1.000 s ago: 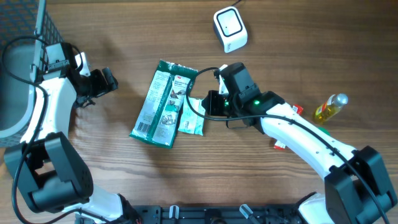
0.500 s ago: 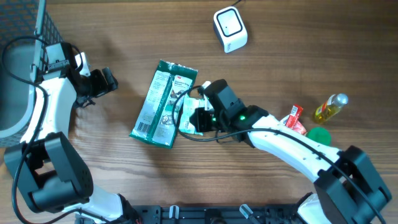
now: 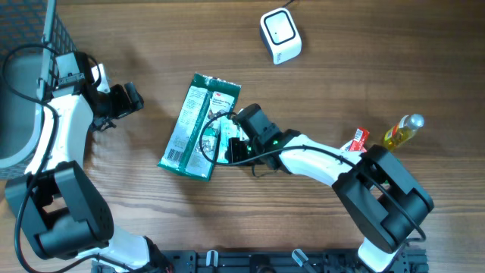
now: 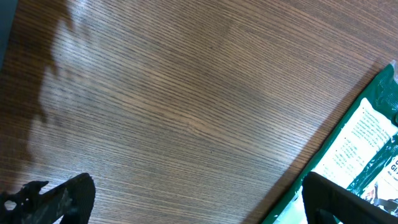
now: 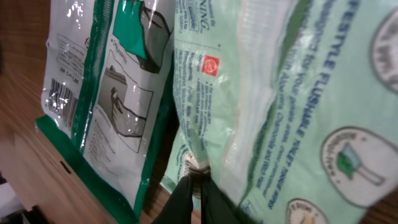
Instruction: Scan the item barcode
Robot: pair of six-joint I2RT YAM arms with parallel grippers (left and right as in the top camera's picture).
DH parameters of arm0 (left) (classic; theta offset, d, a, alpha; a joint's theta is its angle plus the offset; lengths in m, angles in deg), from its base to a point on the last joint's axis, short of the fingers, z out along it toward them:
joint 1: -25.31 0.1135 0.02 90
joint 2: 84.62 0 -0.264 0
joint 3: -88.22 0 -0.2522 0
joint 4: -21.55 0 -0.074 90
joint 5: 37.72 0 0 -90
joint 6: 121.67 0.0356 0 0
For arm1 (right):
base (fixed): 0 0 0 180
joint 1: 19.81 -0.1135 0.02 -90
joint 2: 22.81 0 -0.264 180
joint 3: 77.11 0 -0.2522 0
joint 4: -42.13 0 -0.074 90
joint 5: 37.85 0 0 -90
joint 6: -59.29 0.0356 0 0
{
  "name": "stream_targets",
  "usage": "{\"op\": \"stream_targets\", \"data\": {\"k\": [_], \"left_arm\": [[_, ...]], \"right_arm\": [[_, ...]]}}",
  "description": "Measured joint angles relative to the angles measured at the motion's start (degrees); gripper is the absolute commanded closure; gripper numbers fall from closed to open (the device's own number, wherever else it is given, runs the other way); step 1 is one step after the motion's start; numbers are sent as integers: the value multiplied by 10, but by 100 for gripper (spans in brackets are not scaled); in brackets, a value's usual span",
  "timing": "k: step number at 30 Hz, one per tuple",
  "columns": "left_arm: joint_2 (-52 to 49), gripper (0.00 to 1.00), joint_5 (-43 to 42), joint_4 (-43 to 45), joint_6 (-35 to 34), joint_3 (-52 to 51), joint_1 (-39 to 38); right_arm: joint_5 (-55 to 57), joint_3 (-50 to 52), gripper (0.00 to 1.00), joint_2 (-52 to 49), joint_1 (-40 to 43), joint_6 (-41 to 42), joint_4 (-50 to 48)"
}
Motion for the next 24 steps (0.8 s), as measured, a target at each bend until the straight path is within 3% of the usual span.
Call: {"op": "stream_targets", "data": {"k": [11, 24], "left_arm": [[0, 0, 0, 0, 0, 0, 0], [0, 0, 0, 0, 0, 0, 0]], "right_arm": [[-21, -20, 91, 70, 17, -23, 43], [24, -27, 96, 17, 17, 18, 136]]}}
